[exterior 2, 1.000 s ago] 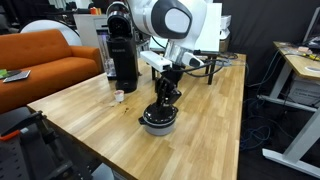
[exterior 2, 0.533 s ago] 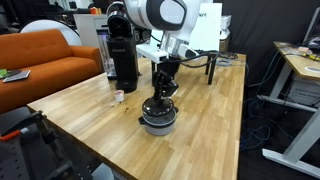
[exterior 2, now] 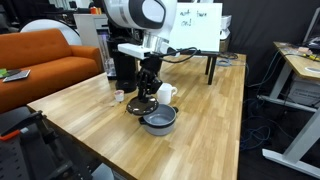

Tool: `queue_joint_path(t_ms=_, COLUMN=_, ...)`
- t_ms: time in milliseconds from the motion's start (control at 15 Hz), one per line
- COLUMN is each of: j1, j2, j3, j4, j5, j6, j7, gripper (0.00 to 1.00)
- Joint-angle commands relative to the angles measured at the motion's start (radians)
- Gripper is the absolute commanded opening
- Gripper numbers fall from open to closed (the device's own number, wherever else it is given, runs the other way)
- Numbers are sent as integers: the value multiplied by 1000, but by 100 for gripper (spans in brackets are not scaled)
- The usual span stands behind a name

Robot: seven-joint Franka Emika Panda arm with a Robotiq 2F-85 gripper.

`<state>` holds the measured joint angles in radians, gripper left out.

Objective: Take the lid off the pot and put it on the table

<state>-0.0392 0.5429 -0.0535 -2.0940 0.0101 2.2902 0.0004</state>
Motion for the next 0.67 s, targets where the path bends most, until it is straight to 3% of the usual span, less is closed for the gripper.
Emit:
queue_joint_path(t_ms=0, j1=34, j2=-54, j3=17, j4=-50, j5=-49, j6=-10, j7=-14, gripper=8)
queue_joint_path(t_ms=267, j1=60, j2=-66, j3=37, j4=-59, j5=-73, j6=-13, j7=-27, gripper=8)
queue_joint_path(t_ms=600, j1=41, j2=-46, j3=67, j4=-47, j5=-40, j6=-18, j7=-92, gripper=8)
